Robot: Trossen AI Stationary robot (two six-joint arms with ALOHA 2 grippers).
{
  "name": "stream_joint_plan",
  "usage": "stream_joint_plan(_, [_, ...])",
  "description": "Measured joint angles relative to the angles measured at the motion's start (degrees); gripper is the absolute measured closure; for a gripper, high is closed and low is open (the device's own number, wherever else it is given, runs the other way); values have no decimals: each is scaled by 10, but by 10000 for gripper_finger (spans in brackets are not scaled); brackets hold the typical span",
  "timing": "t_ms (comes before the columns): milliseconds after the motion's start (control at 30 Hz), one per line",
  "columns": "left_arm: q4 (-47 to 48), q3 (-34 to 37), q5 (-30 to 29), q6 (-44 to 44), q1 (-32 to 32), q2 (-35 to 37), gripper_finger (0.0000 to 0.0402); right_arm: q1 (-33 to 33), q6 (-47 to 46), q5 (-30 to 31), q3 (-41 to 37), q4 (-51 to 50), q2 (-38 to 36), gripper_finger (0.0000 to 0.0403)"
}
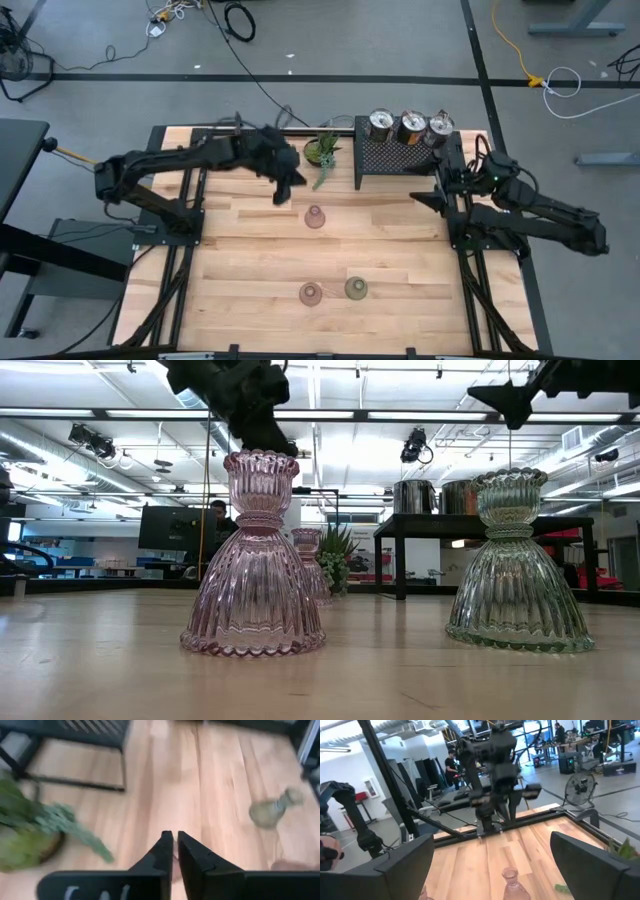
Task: Pick & Place candle stick holders
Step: Put the top pink glass candle holder on the shelf
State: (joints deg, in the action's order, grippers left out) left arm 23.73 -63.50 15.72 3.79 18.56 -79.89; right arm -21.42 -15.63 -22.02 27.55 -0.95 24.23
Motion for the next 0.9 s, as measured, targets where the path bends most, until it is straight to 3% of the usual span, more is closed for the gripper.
stream_joint_plan(267, [-77, 74, -148, -18, -107, -40, 235, 37, 14, 36, 0, -2, 1, 9])
stream_joint_plan(500, [-139, 90, -214, -31, -163, -110, 128, 39, 15, 48, 0, -1, 1, 9])
stream_joint_plan(700, [-141, 90, -292, -51, -182, -142, 104, 39, 16, 45, 0, -4, 1, 9])
stream_joint_plan(900, [-195, 90, -277, -77, -182, -175, 103, 39, 28, 46, 0, -11, 1, 9])
